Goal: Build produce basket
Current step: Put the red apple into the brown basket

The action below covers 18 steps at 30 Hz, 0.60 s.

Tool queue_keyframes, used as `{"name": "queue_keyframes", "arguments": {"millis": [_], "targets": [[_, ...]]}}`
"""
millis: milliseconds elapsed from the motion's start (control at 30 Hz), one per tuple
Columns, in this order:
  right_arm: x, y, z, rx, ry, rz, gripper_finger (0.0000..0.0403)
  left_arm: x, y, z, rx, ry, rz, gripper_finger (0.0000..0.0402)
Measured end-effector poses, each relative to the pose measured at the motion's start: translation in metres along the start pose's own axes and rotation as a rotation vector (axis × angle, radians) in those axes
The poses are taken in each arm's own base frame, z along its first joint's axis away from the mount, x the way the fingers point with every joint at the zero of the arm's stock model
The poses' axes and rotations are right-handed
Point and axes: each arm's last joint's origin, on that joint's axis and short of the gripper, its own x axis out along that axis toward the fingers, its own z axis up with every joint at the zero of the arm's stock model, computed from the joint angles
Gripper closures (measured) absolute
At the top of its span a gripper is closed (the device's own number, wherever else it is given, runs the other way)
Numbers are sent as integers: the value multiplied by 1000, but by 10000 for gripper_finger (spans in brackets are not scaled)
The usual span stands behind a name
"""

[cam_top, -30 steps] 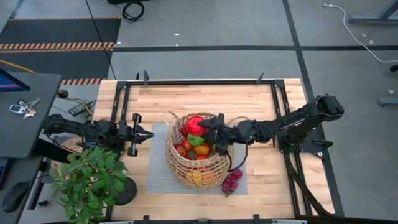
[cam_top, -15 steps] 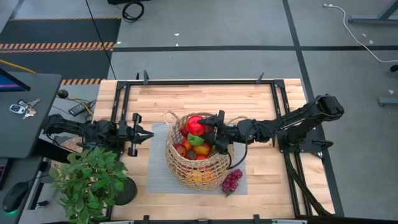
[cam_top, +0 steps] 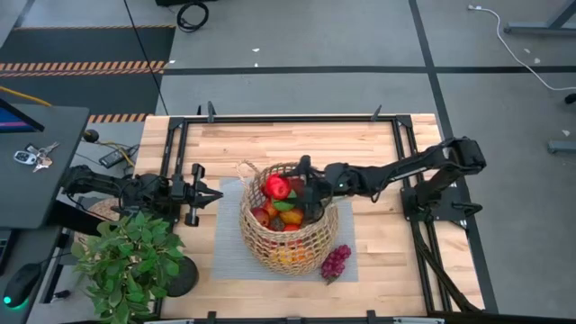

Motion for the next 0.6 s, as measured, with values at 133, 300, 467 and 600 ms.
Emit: {"name": "queue_keyframes", "arguments": {"millis": [133,300,467,600], "targets": [[9,4,-7,81,8,-25,56,0,0,0,0,1,-1,367],[13,3,-11,186,15,-79,50,0,0,0,0,0,-1,366],[14,-3,-14,299,-12,-56,12,0,0,0,0,0,0,371],[14,-4,-13,314,-26,-54,11,0,0,0,0,1,0,374]]}}
